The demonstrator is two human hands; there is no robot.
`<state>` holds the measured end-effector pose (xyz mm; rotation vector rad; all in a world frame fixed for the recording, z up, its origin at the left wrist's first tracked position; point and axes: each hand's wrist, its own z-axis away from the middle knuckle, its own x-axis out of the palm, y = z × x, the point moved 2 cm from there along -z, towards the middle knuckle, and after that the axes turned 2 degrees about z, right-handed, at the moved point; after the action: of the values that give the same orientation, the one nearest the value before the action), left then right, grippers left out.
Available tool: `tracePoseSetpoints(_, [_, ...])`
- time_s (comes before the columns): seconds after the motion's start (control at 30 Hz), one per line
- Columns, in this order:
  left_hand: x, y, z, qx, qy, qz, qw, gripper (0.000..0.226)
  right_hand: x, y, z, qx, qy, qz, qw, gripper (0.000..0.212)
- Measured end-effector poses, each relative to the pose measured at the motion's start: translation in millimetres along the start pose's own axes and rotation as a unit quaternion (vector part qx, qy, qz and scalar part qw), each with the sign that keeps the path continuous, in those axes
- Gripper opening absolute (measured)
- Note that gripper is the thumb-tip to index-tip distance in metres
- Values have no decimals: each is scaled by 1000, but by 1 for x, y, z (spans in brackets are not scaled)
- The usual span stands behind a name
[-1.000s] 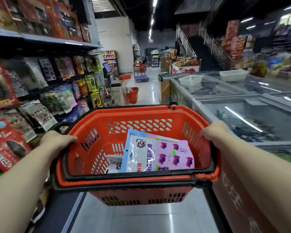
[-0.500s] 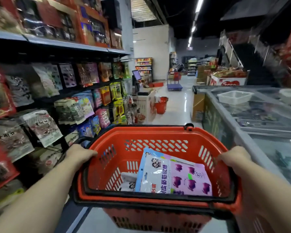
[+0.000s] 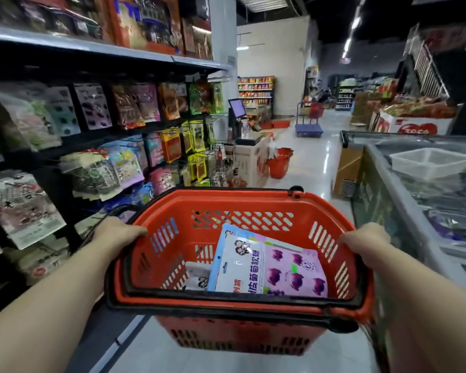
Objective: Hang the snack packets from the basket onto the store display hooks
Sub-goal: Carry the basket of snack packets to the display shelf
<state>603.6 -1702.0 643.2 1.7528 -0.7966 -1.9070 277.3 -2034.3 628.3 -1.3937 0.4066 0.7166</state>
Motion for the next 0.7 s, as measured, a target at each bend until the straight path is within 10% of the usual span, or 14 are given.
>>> tracePoseSetpoints(0.7, [248, 246, -257, -49, 23, 48, 997, 57, 81, -168, -437, -57, -25, 36, 997, 39])
